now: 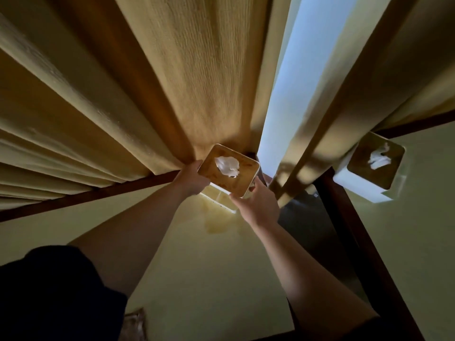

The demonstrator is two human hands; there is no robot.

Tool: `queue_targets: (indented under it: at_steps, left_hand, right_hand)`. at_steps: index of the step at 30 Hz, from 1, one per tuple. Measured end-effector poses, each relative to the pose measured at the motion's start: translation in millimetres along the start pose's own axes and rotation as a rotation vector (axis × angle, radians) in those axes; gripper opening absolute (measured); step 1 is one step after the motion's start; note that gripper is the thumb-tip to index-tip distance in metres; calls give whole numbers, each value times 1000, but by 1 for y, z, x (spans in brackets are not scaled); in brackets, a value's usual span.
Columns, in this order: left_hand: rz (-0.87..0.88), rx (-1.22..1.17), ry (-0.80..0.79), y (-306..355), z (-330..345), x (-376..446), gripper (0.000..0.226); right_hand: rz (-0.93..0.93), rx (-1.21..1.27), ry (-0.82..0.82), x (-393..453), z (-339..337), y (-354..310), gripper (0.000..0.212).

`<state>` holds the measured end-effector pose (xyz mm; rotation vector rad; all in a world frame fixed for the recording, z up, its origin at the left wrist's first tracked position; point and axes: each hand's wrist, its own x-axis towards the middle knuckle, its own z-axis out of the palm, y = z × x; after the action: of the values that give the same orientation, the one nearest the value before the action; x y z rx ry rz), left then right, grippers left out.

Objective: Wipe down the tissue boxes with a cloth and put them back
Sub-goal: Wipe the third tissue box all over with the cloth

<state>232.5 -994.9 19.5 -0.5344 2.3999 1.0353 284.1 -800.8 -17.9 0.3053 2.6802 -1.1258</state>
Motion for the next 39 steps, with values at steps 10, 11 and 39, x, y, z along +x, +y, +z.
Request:
queue_targets:
  at_steps: [10, 11, 39]
  left_hand:
    - [-43, -123, 147, -43, 7, -69, 63]
    - [-53, -142, 162, -52, 8, -83, 63]
    - [-140, -122, 174, -306, 11, -257, 60]
  right_hand:
    - [-262, -23, -29, -25, -7, 6, 57]
    - [-279, -43, -54, -33, -7, 9, 63]
    - [-647, -178, -86, -211, 39, -21, 55]
